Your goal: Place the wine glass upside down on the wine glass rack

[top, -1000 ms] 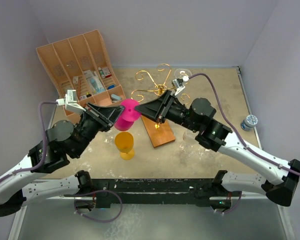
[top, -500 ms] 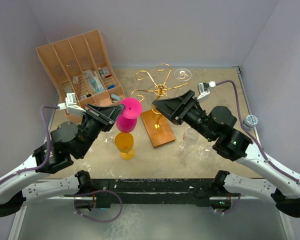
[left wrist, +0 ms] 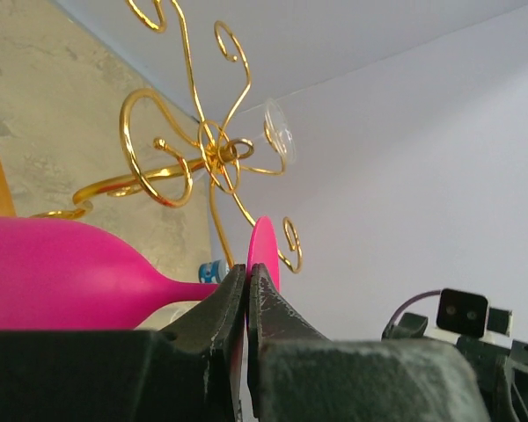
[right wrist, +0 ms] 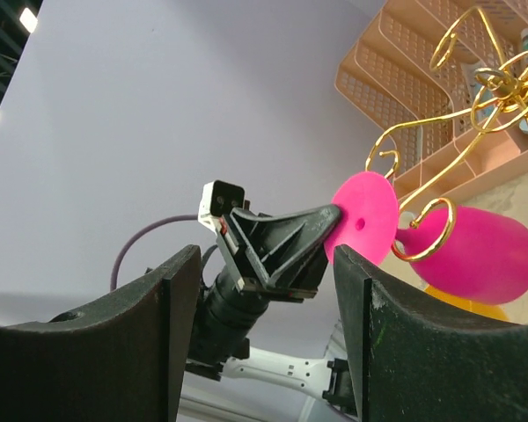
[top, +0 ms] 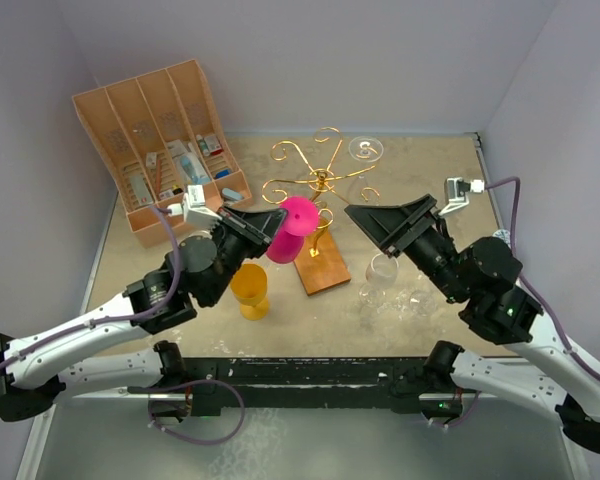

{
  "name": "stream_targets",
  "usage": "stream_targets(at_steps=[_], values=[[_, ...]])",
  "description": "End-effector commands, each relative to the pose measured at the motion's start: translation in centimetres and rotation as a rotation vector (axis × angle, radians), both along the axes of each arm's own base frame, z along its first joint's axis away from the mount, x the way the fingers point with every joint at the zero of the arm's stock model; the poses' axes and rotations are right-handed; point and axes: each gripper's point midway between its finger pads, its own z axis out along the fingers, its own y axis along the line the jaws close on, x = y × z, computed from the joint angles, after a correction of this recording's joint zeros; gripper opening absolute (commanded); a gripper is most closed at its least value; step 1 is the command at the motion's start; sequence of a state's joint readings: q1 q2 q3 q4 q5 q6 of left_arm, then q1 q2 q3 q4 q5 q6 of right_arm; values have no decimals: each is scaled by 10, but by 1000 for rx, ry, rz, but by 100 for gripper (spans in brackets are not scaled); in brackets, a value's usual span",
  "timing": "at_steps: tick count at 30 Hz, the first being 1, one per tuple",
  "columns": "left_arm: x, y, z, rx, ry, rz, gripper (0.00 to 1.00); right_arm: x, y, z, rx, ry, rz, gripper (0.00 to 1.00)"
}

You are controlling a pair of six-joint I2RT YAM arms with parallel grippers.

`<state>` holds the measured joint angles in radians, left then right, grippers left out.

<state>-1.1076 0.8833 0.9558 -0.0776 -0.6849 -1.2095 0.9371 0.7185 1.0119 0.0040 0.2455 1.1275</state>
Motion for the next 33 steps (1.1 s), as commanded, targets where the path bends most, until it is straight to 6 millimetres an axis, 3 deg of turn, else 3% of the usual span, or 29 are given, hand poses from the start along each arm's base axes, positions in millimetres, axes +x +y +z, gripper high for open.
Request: stream_targets(at_steps=[1,6,14,33], values=[[13,11,46,-108,-71,42,0,-3,-9,2,-9,-42,-22,64],[35,13,48,-146,-58,20,0,-7,-14,3,6,-55,-20,64],[44,1,52,-165,-59,-28,0,-6,-17,-1,5,-50,-31,64],[74,36,56,-92,-75,112,0,-14,-12,2,-45,-151,6,65]])
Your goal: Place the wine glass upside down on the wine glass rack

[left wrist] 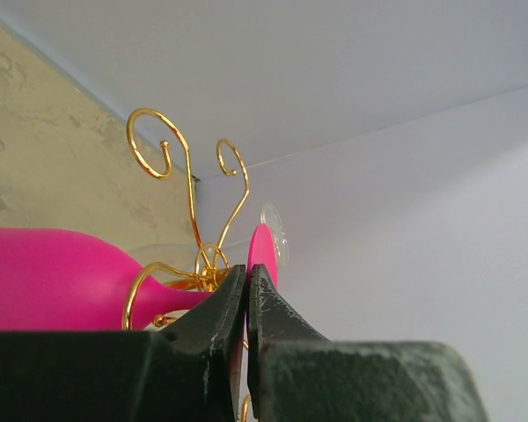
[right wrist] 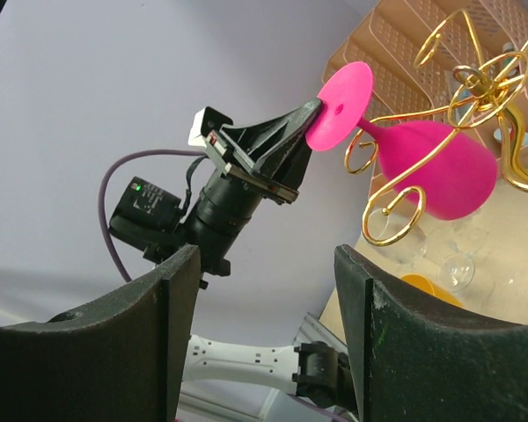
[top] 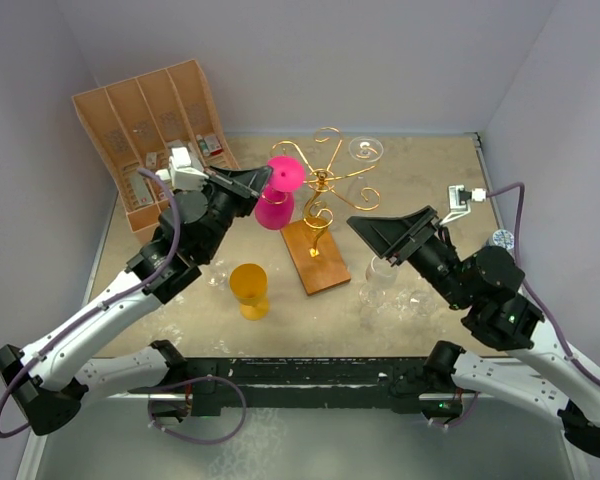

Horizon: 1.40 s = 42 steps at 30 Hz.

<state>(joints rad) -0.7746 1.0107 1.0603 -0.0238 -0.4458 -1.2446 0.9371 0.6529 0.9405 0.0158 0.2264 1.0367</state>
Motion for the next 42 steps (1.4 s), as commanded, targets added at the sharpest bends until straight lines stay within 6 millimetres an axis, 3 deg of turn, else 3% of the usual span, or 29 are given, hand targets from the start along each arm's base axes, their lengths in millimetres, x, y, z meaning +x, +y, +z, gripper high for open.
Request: stream_targets(at_steps=[1,7,12,17,23,29,35,42], values=[[0,12,33,-34,-68,25,0,-7,-5,20,18,-99,9,65],[-5,24,26,-14,-41,44,0,-12,-6,23,-65,-174,22,65],[-14,37,19,3,-19,63,0,-8,-9,9,-177,-139,-1,65],[-23,43,13,32,3,54,0,-10,-17,9,-201,-139,-18,66],[-28,28,6,49,19,-29,0,-6,-26,-1,-265,-120,-56,66],[-30,5,2,54,27,-134,0,4,-29,-26,-392,-51,-93,66],[-28,1,-10,90,63,-144,0,9,-35,-45,-478,5,-123,66],[-31,12,-29,152,124,-110,20,14,-43,-64,-547,74,-168,65]])
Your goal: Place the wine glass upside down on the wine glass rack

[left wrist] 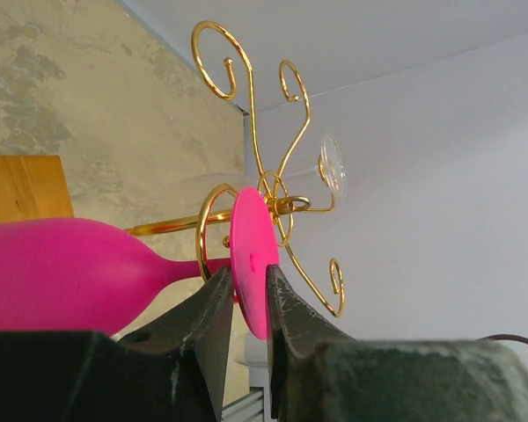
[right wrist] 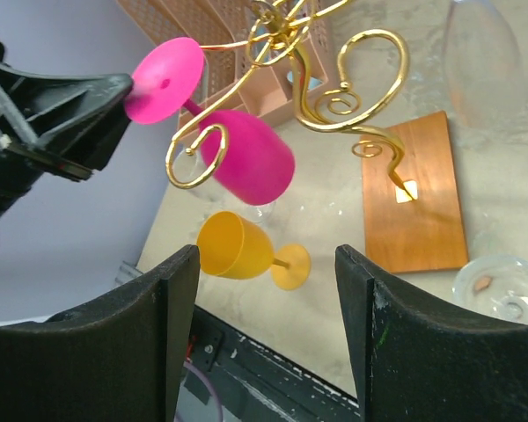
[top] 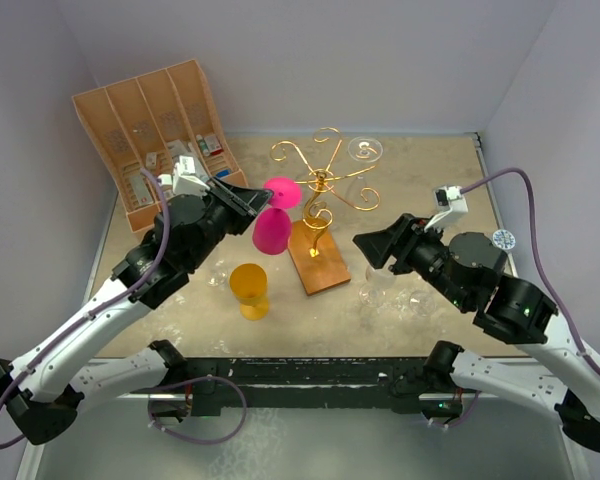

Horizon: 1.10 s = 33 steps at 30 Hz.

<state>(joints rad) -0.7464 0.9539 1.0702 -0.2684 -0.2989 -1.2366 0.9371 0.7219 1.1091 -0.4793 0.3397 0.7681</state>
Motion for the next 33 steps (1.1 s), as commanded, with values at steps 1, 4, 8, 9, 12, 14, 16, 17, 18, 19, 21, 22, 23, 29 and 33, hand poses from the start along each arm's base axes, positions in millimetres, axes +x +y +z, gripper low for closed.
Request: stream_targets(at_steps=[1,4,8,9,12,14,16,17,18,19,21,22,23,29,33], values=[[-8,11,7,34,-6,5,22,4,-12,4,-22,-1,-62,65],[-13,13,6,42,-2,-5,32,5,-12,-3,-24,22,-71,65],[-18,15,9,61,-5,-25,44,5,-11,-11,-39,49,-78,65],[-20,16,11,72,-9,-28,45,6,-10,-13,-50,57,-77,65],[-23,23,15,119,-20,-22,51,8,-8,-27,-111,95,-82,65],[-25,30,19,154,-36,-11,53,11,-7,-41,-162,126,-89,65],[-26,38,24,189,-58,3,54,16,-7,-54,-219,144,-107,65],[-28,42,29,205,-73,12,54,20,-10,-59,-248,149,-133,65],[-29,47,34,220,-90,23,54,22,-12,-66,-272,162,-154,65],[-30,52,41,230,-108,33,54,24,-13,-70,-286,176,-171,65],[-33,61,53,251,-138,54,54,26,-17,-81,-308,208,-213,65],[-35,65,60,258,-156,63,54,26,-19,-86,-305,229,-230,64],[-36,69,66,266,-172,70,54,27,-23,-91,-302,252,-271,63],[-43,86,86,309,-238,104,54,25,-46,-121,-349,339,-419,60],[-47,92,93,320,-267,114,54,26,-43,-136,-359,367,-430,55]])
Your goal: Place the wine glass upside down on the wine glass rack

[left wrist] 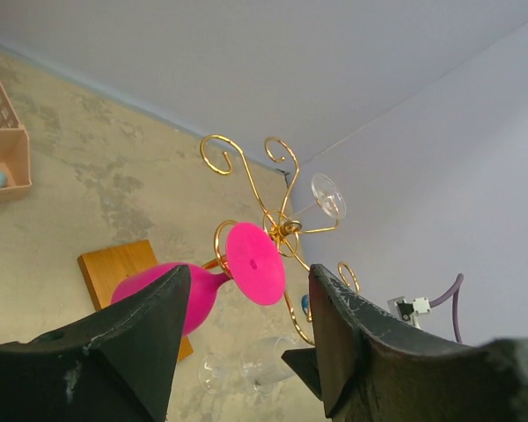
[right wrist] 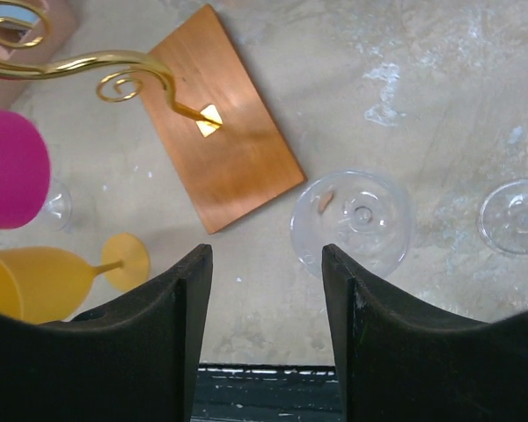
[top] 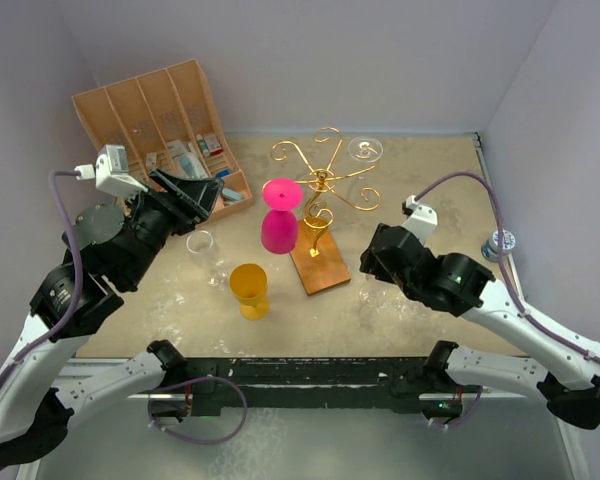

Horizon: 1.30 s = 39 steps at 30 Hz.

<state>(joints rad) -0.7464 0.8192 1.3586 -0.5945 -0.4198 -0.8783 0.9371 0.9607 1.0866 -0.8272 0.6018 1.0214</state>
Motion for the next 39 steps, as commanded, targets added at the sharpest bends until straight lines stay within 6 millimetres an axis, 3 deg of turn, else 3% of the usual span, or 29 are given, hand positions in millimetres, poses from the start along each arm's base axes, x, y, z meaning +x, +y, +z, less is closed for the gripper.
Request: stream_targets(at_steps=[1,8,17,26,28,34,37,39], values=[[-3,13,15,47,-62,27,54,3,-9,-18,-18,21,-96,54],[-7,17,15,60,-77,25,54,3,-2,-40,2,45,-108,46],[-7,16,17,70,-84,18,54,7,-1,-43,-6,21,-94,29],[-7,4,25,48,-99,-30,54,8,-2,-37,18,-5,-100,0],[-7,0,27,44,-103,-48,54,8,-3,-36,24,-9,-102,0],[-10,-13,33,25,-124,-113,54,4,-5,-15,82,-30,-99,0],[-20,-37,46,-13,-177,-249,54,1,-7,6,147,-73,-88,0],[-37,-59,63,-66,-239,-399,55,0,-7,23,205,-115,-75,0]])
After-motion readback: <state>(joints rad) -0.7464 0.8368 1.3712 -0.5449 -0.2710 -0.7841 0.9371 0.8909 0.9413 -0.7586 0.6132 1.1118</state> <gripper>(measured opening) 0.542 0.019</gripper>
